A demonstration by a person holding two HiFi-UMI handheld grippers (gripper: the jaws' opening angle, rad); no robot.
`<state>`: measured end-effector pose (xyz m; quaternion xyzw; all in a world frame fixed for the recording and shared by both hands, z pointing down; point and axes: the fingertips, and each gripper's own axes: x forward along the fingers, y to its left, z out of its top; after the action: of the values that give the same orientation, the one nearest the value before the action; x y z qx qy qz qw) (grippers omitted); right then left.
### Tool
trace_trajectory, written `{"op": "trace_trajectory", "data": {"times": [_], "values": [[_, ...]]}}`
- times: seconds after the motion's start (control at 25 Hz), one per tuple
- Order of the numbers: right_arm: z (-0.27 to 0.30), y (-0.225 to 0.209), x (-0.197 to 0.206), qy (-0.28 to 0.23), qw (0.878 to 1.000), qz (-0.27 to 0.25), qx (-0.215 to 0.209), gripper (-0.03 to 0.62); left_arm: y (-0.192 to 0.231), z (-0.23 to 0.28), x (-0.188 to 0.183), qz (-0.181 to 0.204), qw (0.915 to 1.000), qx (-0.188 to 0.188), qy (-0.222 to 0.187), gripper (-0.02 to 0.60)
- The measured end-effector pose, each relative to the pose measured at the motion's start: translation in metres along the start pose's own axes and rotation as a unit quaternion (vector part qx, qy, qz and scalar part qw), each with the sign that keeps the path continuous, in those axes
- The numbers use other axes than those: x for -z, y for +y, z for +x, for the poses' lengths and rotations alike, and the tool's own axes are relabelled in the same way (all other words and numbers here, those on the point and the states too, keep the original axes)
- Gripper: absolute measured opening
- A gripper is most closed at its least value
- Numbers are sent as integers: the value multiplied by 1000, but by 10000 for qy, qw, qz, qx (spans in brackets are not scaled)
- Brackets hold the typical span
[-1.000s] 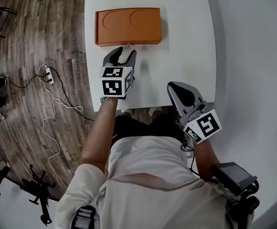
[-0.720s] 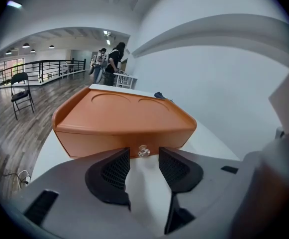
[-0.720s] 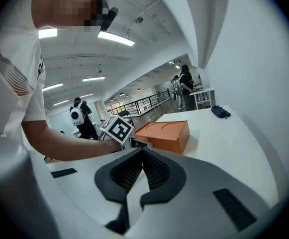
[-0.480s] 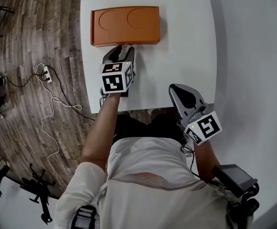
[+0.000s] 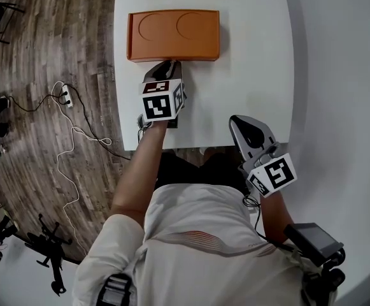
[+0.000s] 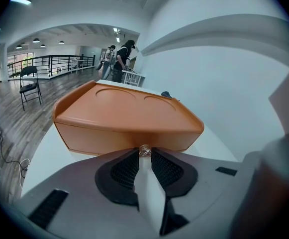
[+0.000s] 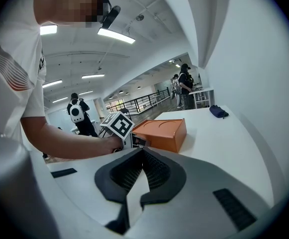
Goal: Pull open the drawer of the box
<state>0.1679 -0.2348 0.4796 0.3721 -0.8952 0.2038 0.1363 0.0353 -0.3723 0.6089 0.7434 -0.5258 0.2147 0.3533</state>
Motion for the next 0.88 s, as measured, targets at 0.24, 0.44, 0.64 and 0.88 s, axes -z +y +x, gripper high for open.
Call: {"op": "trace_trajectory", "data": {"times": [0.24, 0.44, 0.64, 0.88], "values": [[-2, -2, 1, -8, 10000, 15, 25, 3, -1, 3, 1, -85, 10000, 4, 9, 84], [-4, -2, 3, -20, 10000, 31, 38, 3, -2, 3, 0, 4, 10000, -38, -14, 81], [-5, -2, 9, -14, 10000, 72, 36, 3, -3, 4, 3, -34, 9999, -83, -48, 80], [-5, -1, 13, -6, 9999, 98, 24, 3, -4, 0, 10, -80, 9999, -113, 3, 80]]}}
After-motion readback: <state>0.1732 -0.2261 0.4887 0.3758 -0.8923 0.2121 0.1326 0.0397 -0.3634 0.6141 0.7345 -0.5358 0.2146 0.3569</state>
